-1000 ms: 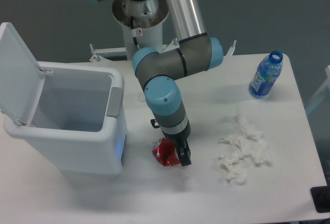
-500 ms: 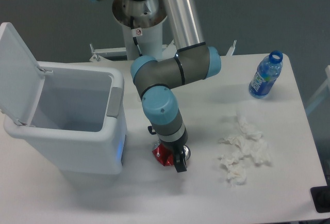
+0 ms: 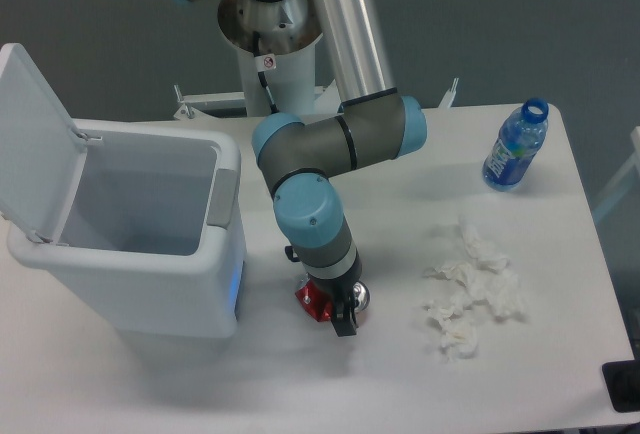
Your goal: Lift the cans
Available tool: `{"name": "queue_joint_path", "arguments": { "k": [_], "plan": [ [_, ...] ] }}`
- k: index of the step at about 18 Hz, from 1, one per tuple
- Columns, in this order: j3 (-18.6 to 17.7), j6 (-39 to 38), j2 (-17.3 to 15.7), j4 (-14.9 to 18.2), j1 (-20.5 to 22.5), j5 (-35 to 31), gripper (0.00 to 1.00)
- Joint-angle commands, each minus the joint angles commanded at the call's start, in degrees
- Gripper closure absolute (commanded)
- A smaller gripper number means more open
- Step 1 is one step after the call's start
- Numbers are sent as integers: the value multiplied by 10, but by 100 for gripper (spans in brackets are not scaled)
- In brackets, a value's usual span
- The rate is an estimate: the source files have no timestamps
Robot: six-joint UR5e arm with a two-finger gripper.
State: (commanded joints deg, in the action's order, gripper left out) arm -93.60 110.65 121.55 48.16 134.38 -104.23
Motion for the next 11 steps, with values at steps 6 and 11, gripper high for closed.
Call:
{"name": "queue_joint_path", "arguments": {
  "k": [6,11],
  "plan": [
    [3,1,4,0,1,-4,3],
    [6,-2,10,0,1,-4,3]
  ]
}}
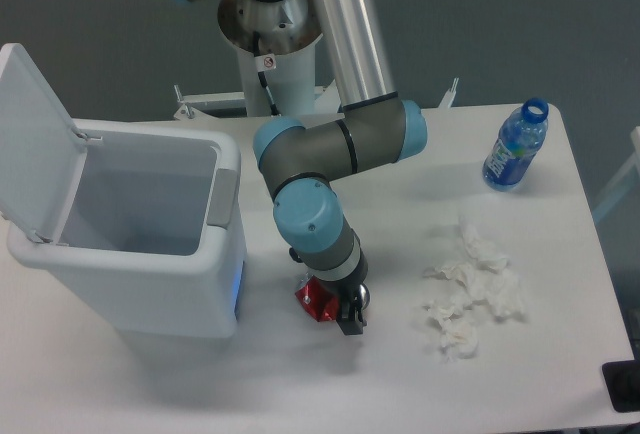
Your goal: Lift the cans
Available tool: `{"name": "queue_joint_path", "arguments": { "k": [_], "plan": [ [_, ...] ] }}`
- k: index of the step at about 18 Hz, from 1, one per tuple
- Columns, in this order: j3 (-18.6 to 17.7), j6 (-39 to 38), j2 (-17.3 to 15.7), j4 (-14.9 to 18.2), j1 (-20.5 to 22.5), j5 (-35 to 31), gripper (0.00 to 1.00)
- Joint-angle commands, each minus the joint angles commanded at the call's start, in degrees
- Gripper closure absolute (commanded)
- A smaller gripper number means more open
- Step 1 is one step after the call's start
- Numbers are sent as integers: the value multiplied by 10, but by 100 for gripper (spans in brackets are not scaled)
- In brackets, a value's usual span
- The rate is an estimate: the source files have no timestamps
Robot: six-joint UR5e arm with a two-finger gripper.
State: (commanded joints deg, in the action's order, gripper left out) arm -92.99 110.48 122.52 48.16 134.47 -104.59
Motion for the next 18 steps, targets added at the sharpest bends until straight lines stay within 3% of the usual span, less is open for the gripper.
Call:
{"name": "queue_joint_path", "arguments": {
  "k": [18],
  "plan": [
    [-9,-14,0,1,-1,-1,3]
  ]
}}
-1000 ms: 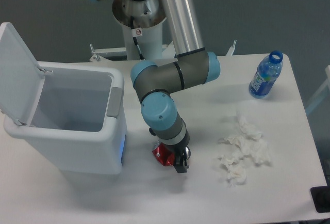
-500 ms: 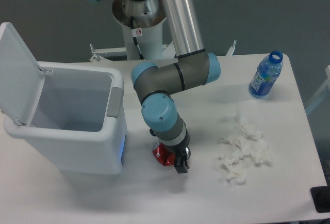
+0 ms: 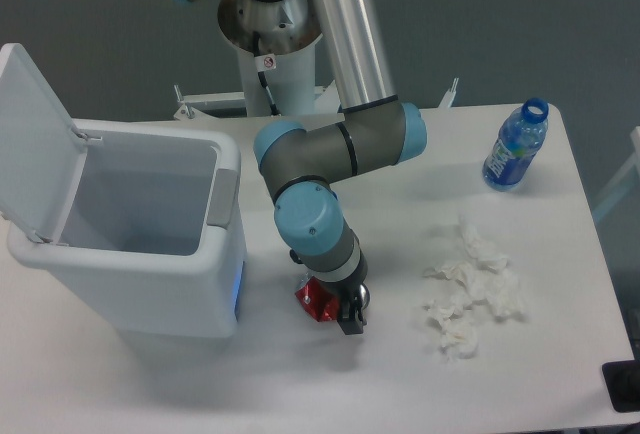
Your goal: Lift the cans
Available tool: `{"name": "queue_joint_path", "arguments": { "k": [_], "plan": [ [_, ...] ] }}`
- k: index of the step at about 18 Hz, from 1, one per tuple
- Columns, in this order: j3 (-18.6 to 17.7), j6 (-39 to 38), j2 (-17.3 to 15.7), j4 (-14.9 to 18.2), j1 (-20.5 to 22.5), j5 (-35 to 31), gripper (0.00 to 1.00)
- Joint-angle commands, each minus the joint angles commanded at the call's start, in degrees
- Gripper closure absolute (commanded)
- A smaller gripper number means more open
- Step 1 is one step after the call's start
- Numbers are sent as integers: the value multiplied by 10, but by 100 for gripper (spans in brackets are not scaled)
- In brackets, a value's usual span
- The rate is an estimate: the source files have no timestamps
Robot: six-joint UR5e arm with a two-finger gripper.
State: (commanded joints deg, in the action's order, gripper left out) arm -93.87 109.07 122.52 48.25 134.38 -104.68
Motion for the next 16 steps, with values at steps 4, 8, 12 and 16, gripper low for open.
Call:
{"name": "queue_joint_path", "arguments": {
  "k": [4,8,12,16],
  "plan": [
    [0,-2,3,-1,-1,0,3],
    [5,-11,7,-1,-1,0,3],
    [9,-10,10,-1,-2,1,4],
    [9,-9,11,0,-1,1,22]
  ]
}}
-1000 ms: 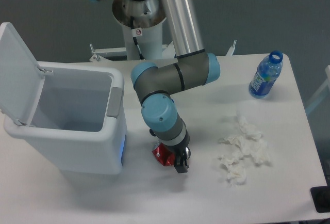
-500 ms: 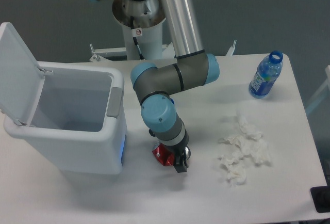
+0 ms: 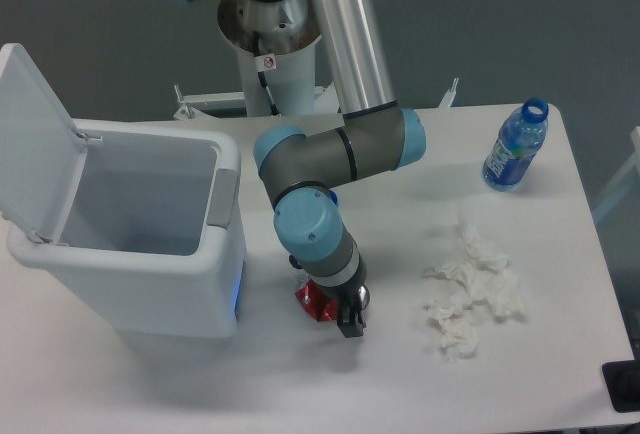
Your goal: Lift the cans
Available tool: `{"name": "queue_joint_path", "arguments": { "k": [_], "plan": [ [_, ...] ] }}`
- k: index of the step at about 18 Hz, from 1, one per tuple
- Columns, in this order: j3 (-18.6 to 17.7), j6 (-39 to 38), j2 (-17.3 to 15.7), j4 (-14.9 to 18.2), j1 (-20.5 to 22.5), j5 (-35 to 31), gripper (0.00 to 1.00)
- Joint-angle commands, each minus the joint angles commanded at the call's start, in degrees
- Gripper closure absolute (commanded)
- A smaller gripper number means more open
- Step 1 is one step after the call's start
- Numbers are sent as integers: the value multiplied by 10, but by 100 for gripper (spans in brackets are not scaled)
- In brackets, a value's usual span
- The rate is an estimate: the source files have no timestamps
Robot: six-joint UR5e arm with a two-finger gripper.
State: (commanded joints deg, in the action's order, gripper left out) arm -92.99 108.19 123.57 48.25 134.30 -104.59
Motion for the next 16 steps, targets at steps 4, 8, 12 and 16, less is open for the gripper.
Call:
{"name": "queue_joint_path", "arguments": {
  "k": [4,8,12,16],
  "plan": [
    [0,0,-1,0,0,0,27],
    [0,-1,-1,0,0,-1,27],
    [4,0,-3,1,0,-1,27],
    [4,-4,-3,1,0,-3,36]
  ]
}}
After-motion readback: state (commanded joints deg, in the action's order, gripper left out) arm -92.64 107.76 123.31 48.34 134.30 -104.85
